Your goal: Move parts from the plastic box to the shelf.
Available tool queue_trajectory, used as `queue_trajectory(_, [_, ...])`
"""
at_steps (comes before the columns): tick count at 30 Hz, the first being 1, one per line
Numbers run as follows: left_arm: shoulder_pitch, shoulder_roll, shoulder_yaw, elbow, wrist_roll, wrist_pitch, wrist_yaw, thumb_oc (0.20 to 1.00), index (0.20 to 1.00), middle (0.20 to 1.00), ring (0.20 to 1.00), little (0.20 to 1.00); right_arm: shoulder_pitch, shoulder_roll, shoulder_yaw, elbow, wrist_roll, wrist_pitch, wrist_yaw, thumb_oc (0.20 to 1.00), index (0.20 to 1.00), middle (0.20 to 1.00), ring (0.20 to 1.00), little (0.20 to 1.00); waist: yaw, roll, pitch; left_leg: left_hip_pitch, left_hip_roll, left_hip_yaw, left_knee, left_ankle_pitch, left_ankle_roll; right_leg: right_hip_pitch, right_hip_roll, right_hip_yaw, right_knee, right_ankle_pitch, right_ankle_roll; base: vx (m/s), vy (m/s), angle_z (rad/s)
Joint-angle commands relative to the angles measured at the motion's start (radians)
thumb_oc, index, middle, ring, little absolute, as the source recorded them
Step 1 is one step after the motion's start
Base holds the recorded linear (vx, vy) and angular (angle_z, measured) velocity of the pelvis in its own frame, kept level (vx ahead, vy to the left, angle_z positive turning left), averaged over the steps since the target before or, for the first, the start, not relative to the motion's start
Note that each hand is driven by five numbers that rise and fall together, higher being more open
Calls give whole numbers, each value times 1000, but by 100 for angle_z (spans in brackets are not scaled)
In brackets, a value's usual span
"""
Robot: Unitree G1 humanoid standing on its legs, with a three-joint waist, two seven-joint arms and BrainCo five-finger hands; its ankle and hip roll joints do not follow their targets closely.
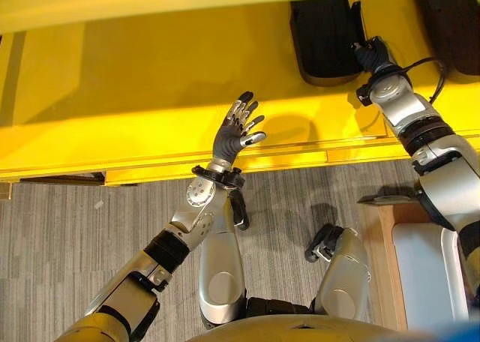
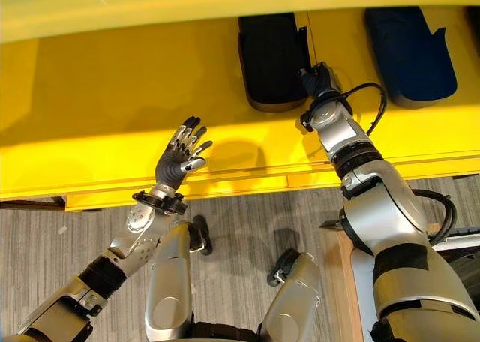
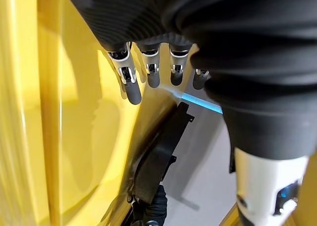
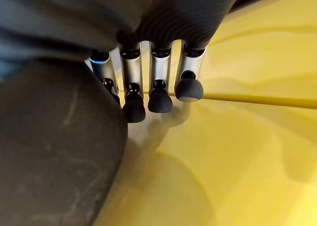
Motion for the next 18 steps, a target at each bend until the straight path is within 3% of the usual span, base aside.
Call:
queue_trajectory(1, [4, -11, -17, -22, 14, -44, 21, 1000, 1000, 1000, 1000, 1000, 40, -34, -37, -1, -29, -33, -10, 200, 200, 200, 200, 200, 7, 34, -20, 104, 72, -13, -89, 13, -99, -78, 11, 27, -27, 115, 20, -65, -16, 0])
queue_trajectory(18, [11, -20, -14, -1, 17, -62, 24, 1000, 1000, 1000, 1000, 1000, 131, -46, -46, -81, -63, -76, -58, 200, 200, 200, 200, 200, -13, 30, -20, 125, 77, -13, -79, 4, -102, -62, 8, 40, -29, 112, 22, 11, 9, -1])
